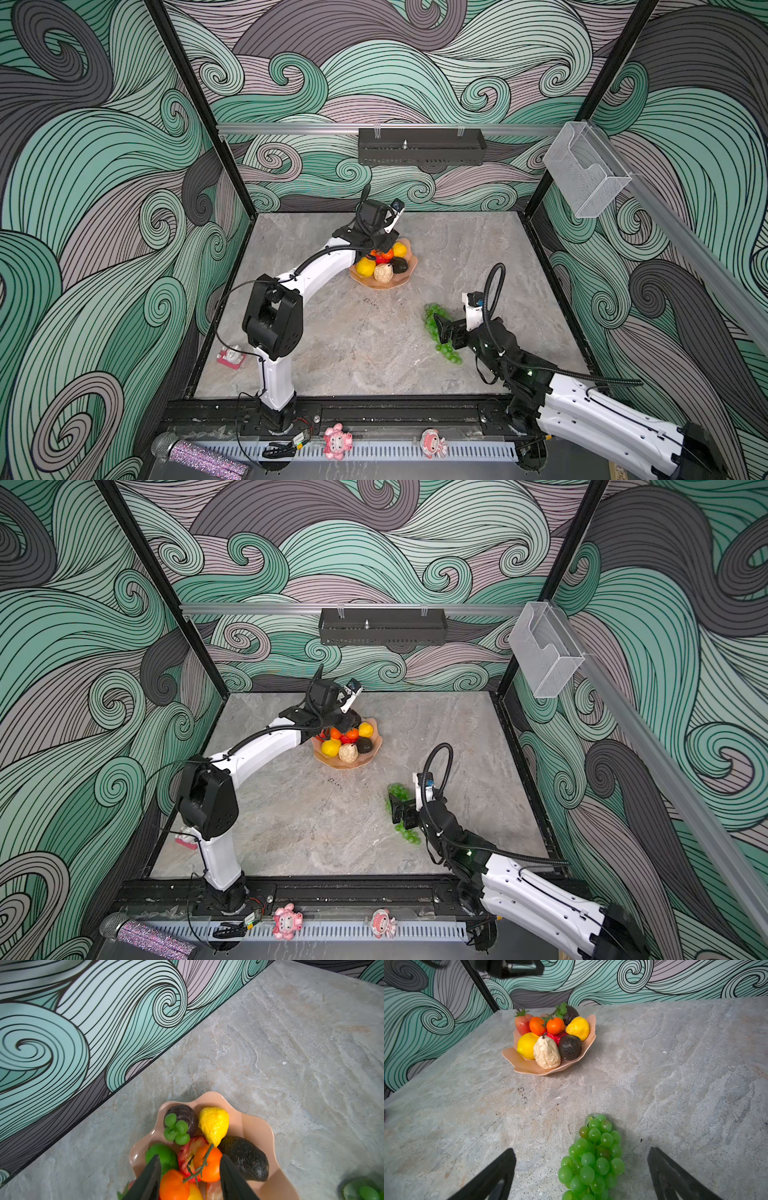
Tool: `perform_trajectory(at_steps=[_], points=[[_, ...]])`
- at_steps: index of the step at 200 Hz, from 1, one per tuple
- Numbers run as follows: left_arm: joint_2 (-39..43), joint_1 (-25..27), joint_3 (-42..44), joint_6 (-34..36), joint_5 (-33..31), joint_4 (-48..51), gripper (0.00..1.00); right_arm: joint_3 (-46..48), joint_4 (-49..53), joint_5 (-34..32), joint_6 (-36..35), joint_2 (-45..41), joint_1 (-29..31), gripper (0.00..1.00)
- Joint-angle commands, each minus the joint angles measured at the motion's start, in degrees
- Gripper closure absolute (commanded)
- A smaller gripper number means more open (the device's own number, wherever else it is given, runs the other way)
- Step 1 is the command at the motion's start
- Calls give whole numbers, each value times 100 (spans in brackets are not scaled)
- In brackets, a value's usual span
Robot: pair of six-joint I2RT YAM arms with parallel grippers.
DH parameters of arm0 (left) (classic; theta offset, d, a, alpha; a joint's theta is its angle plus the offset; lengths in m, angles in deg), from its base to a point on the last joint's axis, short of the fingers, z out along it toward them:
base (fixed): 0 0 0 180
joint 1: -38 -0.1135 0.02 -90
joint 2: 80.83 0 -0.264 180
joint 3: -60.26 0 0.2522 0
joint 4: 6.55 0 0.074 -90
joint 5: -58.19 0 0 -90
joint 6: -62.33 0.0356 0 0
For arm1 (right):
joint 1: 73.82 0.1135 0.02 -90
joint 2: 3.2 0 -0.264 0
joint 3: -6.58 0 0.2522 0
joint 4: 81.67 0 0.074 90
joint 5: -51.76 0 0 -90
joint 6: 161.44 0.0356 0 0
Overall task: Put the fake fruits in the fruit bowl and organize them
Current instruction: 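Lower the tomatoes into the pink bowl and open the left gripper, then withdraw the left gripper from the bowl while right moves toward the green grapes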
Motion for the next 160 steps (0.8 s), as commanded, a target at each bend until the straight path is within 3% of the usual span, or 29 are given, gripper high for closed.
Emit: perform_trajectory(at_steps=[1,68,101,160], points=[[795,16,398,-1074,-157,-4,45,-249,272,152,304,191,-35,2],[3784,-147,3607,-3305,-940,-407,32,-1392,1346,1083,1054,1324,39,13],[5084,-173,5113,-3747,-1370,-693,27,-1936,1605,1119,1159,2171,385,16],[6382,-187,6493,-3799,-1586,-811,17,-2740,1892,1080,1396,3675,667,25]])
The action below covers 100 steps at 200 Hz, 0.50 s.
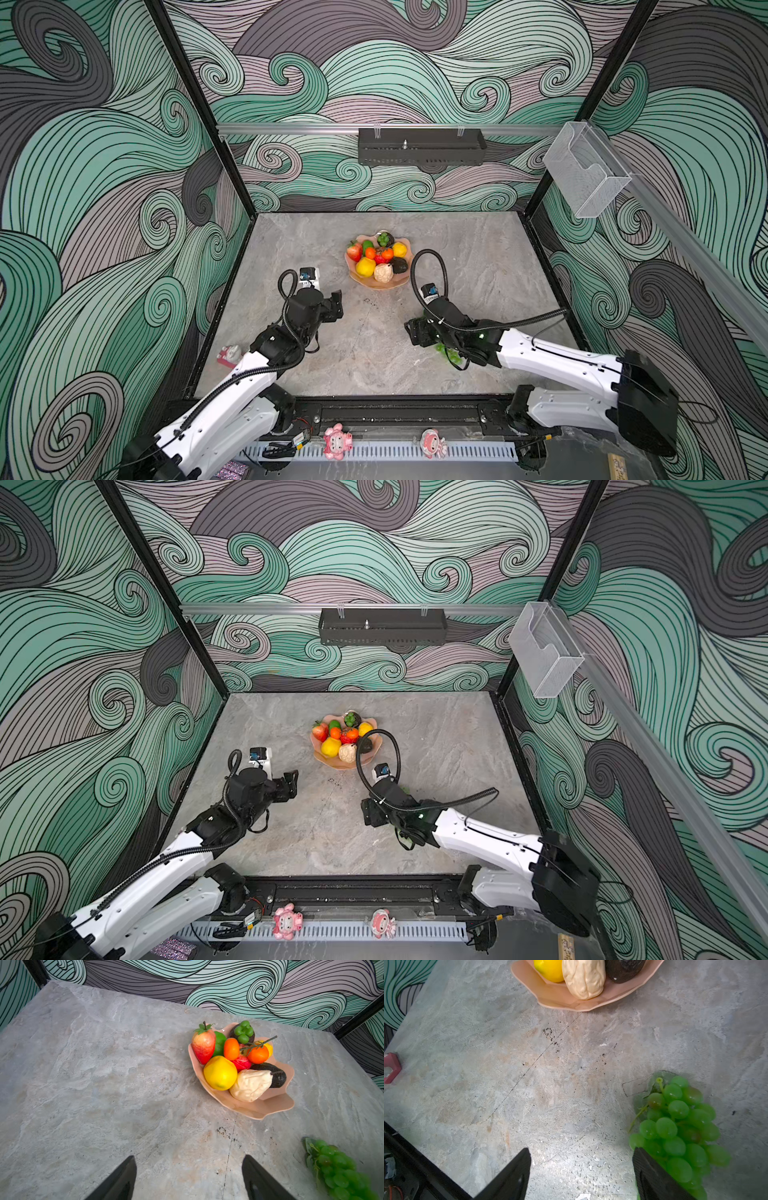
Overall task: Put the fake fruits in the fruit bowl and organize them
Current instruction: 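Withdraw the left gripper from the bowl while right moves toward the green grapes, then lower the right gripper onto the green grapes stem and close it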
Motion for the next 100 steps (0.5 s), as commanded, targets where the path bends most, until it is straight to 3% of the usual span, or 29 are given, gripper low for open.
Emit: perform_trajectory(at_steps=[1,37,72,100], points=[[300,-53,227,-136,-220,-272,17,-318,325,14,204,449,21,25],[652,-53,596,167,-177,-450,16,-799,652,-127,284,1247,107,29],[758,-51,599,108,-340,-331,15,-1360,1419,-734,445,1850,280,30],[722,-53,582,108,-346,-299,15,-1628,1764,-842,582,2183,303,33]])
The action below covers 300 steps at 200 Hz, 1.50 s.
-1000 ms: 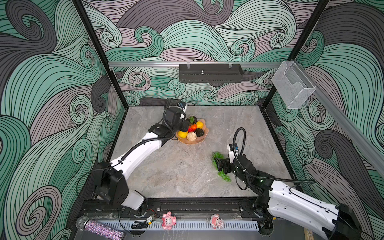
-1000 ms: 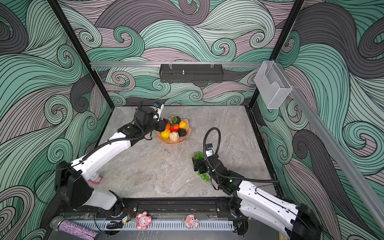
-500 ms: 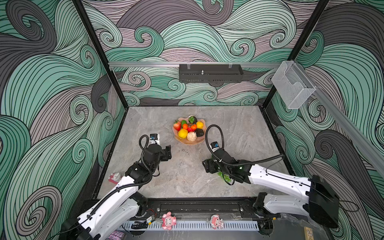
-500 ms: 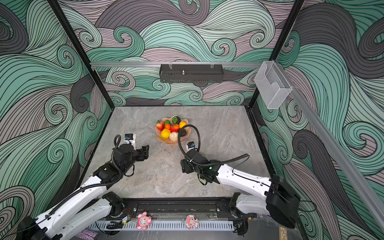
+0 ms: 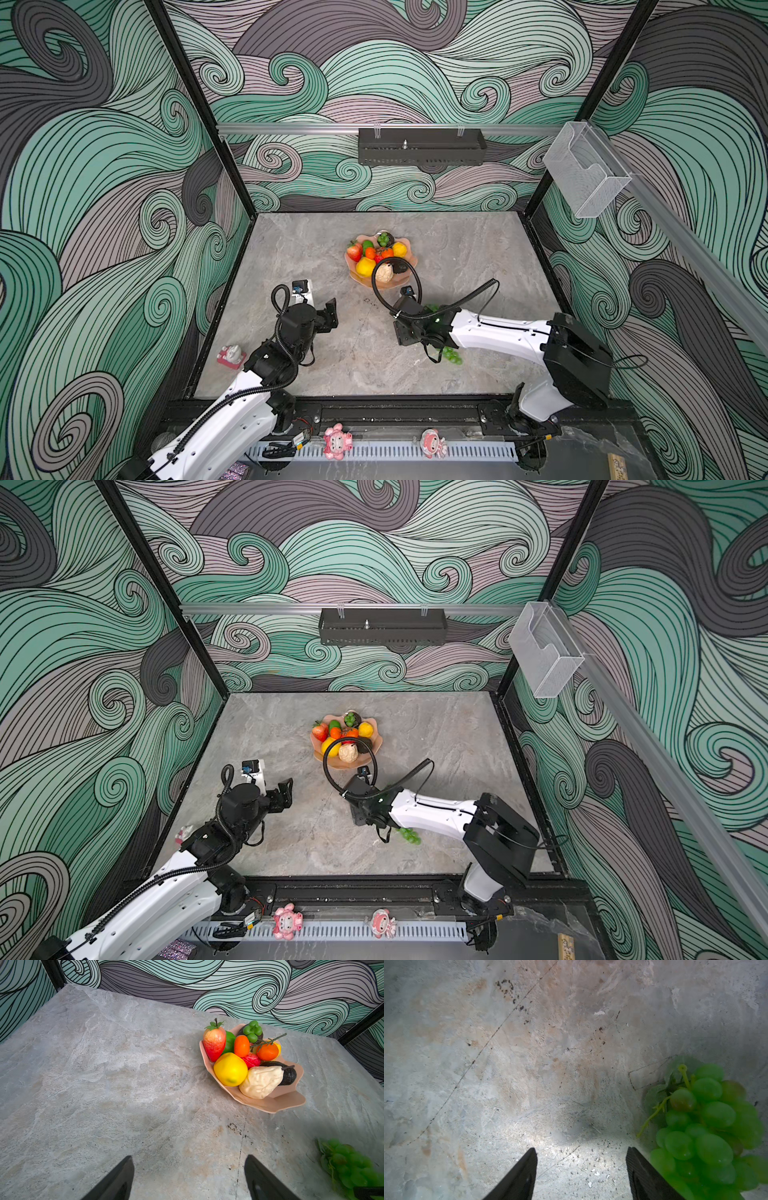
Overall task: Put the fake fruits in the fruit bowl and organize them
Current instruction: 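Lower the right gripper onto the green grapes stem and close it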
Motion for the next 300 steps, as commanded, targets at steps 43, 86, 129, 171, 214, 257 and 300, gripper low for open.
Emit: perform_trajectory(at_steps=[43,86,129,171,214,257,300], points=[[83,-47,-63,23,-198,-36,15,-327,674,-228,289,529,22,36],[87,-53,-54,17,-220,-43,14,-564,1078,-520,432,883,27,38],[41,-53,-50,29,-212,-51,14,-585,1447,-1021,438,851,-117,38],[-57,-52,-80,90,-193,-78,14,-538,1619,-1341,320,735,-348,42],[-174,-50,-98,111,-163,-121,14,-404,1621,-1419,183,472,-638,45],[-226,-49,-107,114,-154,-126,14,-183,1614,-1348,130,210,-979,48],[-260,-53,-106,120,-155,-139,14,70,1613,-1258,114,-48,-1218,48]])
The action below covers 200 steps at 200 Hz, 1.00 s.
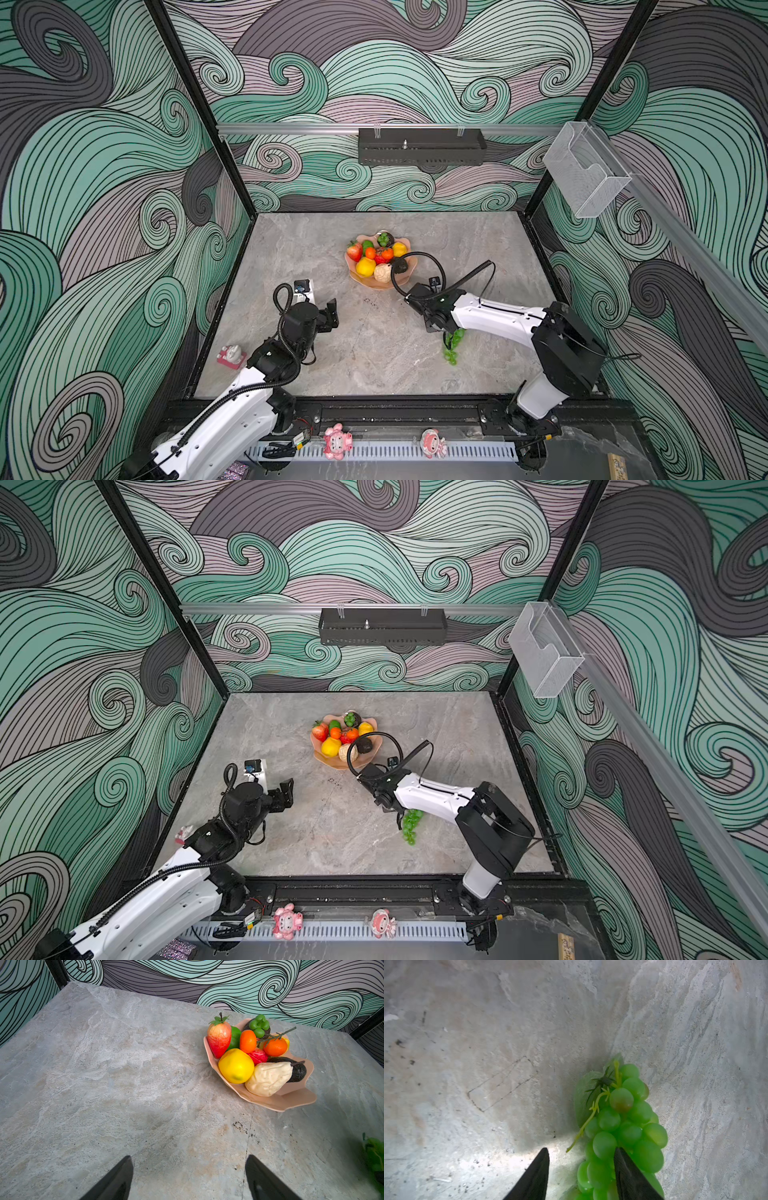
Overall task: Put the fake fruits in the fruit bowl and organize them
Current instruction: 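Lower the right gripper onto the green grapes stem and close it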
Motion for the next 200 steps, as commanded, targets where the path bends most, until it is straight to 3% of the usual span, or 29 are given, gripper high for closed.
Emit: perform_trajectory(at_steps=[1,48,96,200], points=[[-35,-53,-106,78,-65,-80,14,139,149,-34,-27,-207,-129,48],[-35,-49,-107,88,-84,-78,14,494,95,100,-136,-620,-541,47],[-74,-53,-108,89,-97,-82,14,1110,-396,858,-268,-1331,-1133,45],[-132,-48,-113,107,-136,-98,14,944,-110,637,-531,-2048,-1471,29]])
